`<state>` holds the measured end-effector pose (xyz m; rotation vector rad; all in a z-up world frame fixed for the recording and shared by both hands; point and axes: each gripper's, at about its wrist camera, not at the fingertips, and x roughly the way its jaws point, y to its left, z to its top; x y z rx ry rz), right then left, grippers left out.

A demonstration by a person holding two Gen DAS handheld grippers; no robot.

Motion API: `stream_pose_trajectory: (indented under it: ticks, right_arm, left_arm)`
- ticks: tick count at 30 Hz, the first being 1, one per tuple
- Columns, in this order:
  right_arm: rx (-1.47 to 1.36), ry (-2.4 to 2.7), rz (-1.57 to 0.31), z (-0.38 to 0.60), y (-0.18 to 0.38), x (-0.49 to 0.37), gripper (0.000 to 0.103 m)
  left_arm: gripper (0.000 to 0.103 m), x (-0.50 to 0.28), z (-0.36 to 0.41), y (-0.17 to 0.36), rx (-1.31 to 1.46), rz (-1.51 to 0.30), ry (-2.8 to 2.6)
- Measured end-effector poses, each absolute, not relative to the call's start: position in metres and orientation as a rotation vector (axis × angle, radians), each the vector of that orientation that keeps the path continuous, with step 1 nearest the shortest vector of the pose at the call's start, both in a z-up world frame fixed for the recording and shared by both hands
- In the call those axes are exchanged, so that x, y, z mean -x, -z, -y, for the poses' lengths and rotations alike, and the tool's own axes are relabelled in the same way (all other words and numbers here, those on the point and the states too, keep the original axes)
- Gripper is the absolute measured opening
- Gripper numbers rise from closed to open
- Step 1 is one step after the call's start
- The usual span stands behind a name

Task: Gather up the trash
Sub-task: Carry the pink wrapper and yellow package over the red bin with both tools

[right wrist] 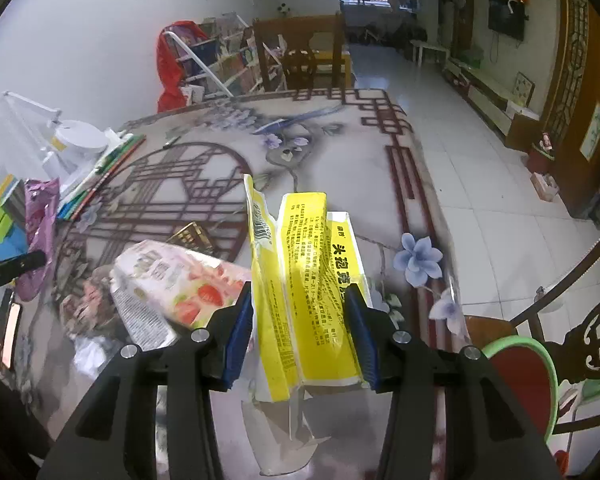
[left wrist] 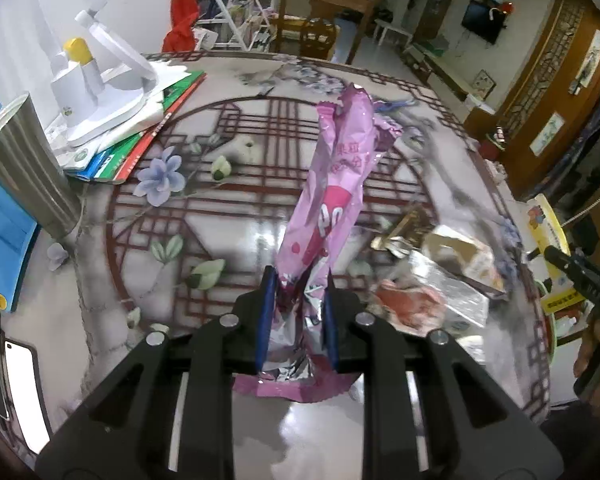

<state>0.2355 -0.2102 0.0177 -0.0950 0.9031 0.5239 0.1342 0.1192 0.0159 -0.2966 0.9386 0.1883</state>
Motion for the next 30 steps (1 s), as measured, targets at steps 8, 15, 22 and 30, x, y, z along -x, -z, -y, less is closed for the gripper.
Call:
stream_pose_trajectory:
  ticks: [8, 15, 22, 30]
  right_arm:
    - [0.044, -0.524, -0.881, 0.246, -0.027, -0.203, 0.044]
    - [0.006, -0.504, -0.864, 0.275, -0.03, -0.191, 0.044]
    - [-0.043, -0.471, -0.856, 0.307, -0.029, -0.191, 0.044]
    - [-0.087, -0.423, -0.853, 0.346, -0.028, -0.192, 0.044]
  left_arm:
    - [0.021, -0.127, -0.075, -0.035, 0.256, -0.92, -0.116]
    - [0.021, -0.128, -0.028, -0.048, 0.213, -0.911, -0.027]
    - [0.021, -0.143, 0.029, -0.049, 0.195, -0.932, 0.085]
    - [0.021, -0.166, 0.09, -0.041, 0.181, -0.963, 0.21]
